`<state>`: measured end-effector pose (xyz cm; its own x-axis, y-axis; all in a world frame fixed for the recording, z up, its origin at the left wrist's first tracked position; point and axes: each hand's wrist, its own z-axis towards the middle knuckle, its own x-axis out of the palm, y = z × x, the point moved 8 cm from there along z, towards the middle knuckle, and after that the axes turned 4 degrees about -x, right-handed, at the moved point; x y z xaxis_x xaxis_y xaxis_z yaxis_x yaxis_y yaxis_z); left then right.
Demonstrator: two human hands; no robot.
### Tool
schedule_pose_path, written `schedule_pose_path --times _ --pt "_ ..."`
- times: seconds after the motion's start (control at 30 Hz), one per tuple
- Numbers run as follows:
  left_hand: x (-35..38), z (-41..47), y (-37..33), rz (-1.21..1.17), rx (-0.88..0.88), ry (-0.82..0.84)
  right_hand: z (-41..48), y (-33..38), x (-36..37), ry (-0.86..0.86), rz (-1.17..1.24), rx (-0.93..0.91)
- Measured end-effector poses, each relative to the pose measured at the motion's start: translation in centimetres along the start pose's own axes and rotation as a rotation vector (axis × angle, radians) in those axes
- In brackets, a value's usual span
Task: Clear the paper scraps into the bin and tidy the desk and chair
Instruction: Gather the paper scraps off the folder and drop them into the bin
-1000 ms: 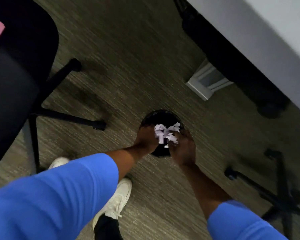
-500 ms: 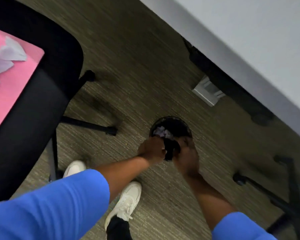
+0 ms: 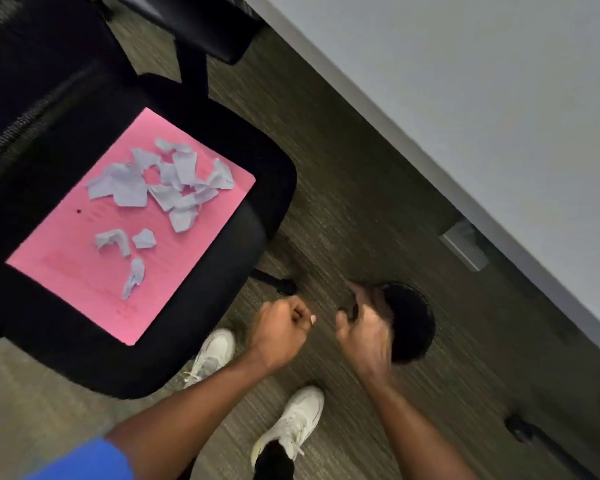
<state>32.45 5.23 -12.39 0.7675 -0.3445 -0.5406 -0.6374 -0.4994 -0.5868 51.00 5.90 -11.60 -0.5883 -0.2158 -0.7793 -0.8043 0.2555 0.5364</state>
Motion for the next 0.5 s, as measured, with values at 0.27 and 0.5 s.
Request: schedule_pose_path --times 0.27,0.5 --pt "-16.9 -3.6 3.4 0.023 0.070 -0.572 2.7 14.3 1.3 0.004 0.031 -0.290" --pt "-23.7 -2.7 9.7 0.232 -0.326 -0.636 6.2 25.0 4.1 0.101 -0.084 -0.393"
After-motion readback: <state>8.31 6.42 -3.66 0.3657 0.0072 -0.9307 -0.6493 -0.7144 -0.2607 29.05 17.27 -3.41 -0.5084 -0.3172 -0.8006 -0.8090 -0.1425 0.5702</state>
